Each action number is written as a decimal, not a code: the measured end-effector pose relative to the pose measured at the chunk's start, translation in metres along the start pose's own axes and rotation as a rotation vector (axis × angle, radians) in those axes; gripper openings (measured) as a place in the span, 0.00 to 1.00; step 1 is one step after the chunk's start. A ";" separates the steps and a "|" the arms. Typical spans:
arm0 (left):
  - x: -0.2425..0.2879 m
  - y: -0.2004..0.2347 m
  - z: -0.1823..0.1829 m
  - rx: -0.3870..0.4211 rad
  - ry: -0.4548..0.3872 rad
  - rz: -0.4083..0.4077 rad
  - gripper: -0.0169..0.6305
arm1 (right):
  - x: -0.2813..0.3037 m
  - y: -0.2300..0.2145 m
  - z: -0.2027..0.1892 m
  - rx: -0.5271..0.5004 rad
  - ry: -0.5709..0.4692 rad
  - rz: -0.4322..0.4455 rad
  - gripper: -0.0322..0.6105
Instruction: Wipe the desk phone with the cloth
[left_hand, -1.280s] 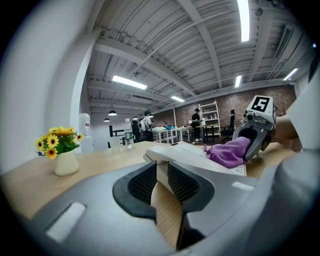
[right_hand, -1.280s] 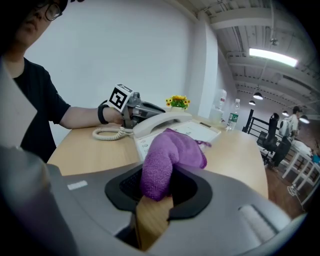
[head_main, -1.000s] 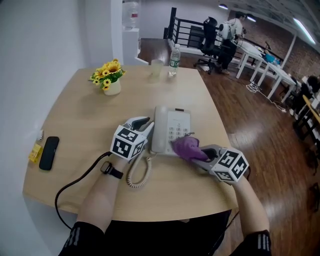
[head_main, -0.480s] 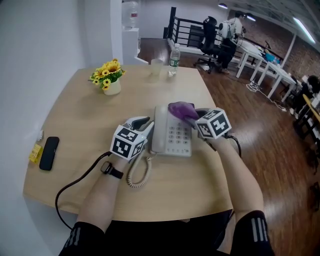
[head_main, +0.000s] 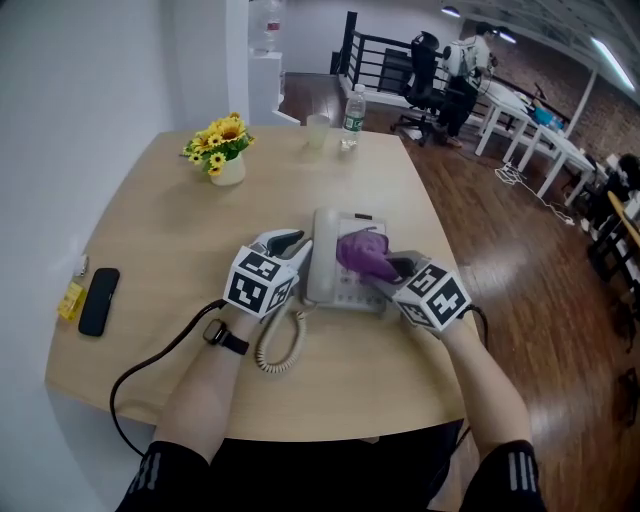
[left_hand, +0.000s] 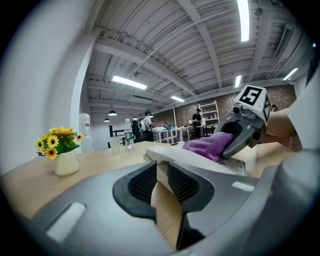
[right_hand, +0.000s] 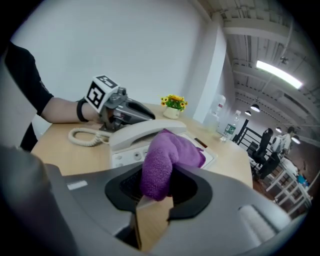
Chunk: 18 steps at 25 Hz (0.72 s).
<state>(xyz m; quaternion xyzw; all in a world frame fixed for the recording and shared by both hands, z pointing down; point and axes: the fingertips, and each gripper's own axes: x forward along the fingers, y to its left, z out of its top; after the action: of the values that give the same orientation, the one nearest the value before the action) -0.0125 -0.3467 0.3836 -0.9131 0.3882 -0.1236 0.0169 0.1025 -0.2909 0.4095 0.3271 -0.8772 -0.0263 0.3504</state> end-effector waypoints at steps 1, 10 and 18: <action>0.000 0.000 0.000 0.000 0.000 0.000 0.12 | -0.004 0.011 -0.004 -0.009 -0.003 0.014 0.23; 0.000 0.000 0.000 -0.001 0.001 0.001 0.12 | -0.032 0.072 -0.026 -0.087 0.022 0.104 0.23; -0.001 0.000 0.000 0.001 0.001 0.001 0.12 | -0.044 -0.028 0.040 0.088 -0.181 -0.080 0.23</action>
<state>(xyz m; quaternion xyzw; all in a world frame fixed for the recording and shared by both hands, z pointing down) -0.0132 -0.3463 0.3838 -0.9128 0.3887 -0.1244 0.0172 0.1171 -0.2938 0.3454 0.3733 -0.8918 -0.0312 0.2537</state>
